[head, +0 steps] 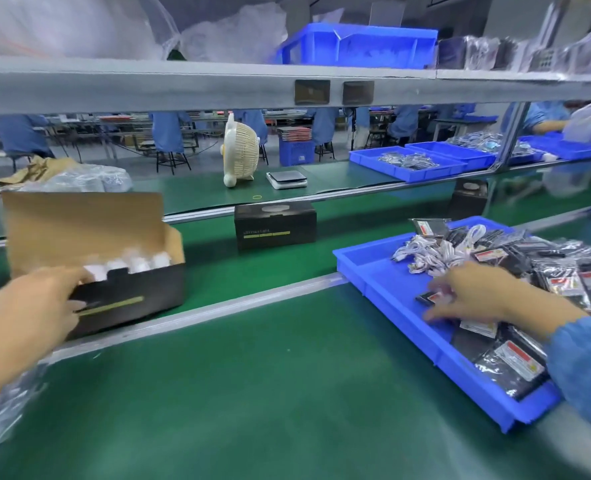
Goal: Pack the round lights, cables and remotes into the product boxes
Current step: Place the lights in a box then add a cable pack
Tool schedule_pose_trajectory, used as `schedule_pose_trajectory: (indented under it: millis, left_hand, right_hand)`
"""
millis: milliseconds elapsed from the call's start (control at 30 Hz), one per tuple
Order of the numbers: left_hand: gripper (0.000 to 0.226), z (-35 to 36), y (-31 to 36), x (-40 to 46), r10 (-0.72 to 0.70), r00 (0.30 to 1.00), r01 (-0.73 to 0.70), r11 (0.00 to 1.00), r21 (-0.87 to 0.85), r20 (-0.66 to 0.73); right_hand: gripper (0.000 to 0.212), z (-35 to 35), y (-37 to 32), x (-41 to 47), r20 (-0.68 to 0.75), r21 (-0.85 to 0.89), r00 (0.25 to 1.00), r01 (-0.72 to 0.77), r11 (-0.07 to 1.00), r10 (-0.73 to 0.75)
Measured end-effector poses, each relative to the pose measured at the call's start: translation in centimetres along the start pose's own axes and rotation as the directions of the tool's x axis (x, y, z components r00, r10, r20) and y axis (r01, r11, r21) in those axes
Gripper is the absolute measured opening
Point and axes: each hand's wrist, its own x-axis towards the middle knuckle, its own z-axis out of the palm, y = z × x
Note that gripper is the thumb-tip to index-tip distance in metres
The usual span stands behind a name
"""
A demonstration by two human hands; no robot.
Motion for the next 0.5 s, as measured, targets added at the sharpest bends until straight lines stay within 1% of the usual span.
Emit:
schedule_pose_trajectory:
  millis: [33, 67, 100, 133, 200, 233, 267, 300, 367, 400, 433, 467, 500]
  left_hand:
    - [0.039, -0.8, 2.3, -1.9, 0.042, 0.997, -0.039, 0.997, 0.064, -0.057]
    - [0.039, -0.9, 3.6, -3.6, 0.12, 0.988, -0.102, 0.979, 0.175, -0.096]
    - [0.04, -1.1, 5.1, -5.7, 0.193, 0.975, -0.162, 0.957, 0.241, -0.112]
    - [0.042, -1.1, 6.4, -7.7, 0.252, 0.959, -0.213, 0.94, 0.266, -0.125]
    - [0.049, -1.4, 8.3, -11.1, 0.357, 0.928, -0.319, 0.909, 0.267, -0.105]
    - [0.051, -1.4, 8.9, -12.4, 0.402, 0.91, -0.366, 0.895, 0.253, -0.104]
    - [0.053, -1.4, 9.3, -13.7, 0.44, 0.893, -0.408, 0.88, 0.244, -0.096]
    - [0.053, -1.3, 9.7, -14.7, 0.469, 0.879, -0.44, 0.868, 0.231, -0.087]
    - [0.055, -1.4, 10.5, -16.3, 0.51, 0.857, -0.485, 0.846, 0.221, -0.07]
    - [0.055, -1.5, 11.0, -16.8, 0.533, 0.844, -0.508, 0.832, 0.222, -0.064]
    - [0.056, -1.5, 11.4, -17.3, 0.546, 0.836, -0.522, 0.823, 0.224, -0.055]
    - [0.056, -1.5, 11.8, -17.7, 0.564, 0.824, -0.54, 0.811, 0.224, -0.057]
    - [0.057, -1.4, 12.1, -17.9, 0.573, 0.817, -0.548, 0.808, 0.218, -0.069]
  right_hand:
    - [0.06, 0.1, -0.3, 0.0, 0.102, -0.066, 0.995, 0.003, 0.998, 0.004]
    - [0.055, 0.4, -0.8, -0.3, 0.136, -0.13, 0.991, 0.022, 0.991, -0.004]
    - [0.044, 0.7, -1.1, -0.3, 0.114, -0.19, 0.993, 0.003, 0.982, 0.019]
    - [0.036, 0.7, -1.5, -0.3, 0.072, -0.23, 0.997, -0.01, 0.973, 0.027]
    - [0.029, 0.5, -2.3, 0.0, 0.006, -0.221, 0.997, -0.068, 0.973, 0.071]
    - [0.027, 0.5, -2.6, 0.3, -0.041, -0.164, 0.995, -0.102, 0.981, 0.096]
    - [0.024, 0.5, -2.8, 0.5, -0.107, -0.054, 0.987, -0.122, 0.991, 0.116]
    - [0.022, 0.3, -3.0, 0.8, -0.183, 0.101, 0.973, -0.126, 0.987, 0.143]
    - [0.023, -0.6, -3.6, 1.1, -0.335, 0.408, 0.918, -0.064, 0.911, 0.215]
    - [0.027, -1.6, -4.2, 1.2, -0.409, 0.485, 0.878, -0.021, 0.874, 0.248]
    - [0.03, -2.8, -5.0, 1.1, -0.492, 0.516, 0.832, 0.04, 0.855, 0.258]
    - [0.029, -4.2, -6.1, 0.7, -0.599, 0.527, 0.763, 0.147, 0.837, 0.243]
    - [0.025, -5.7, -7.5, -0.1, -0.705, 0.524, 0.678, 0.299, 0.797, 0.209]
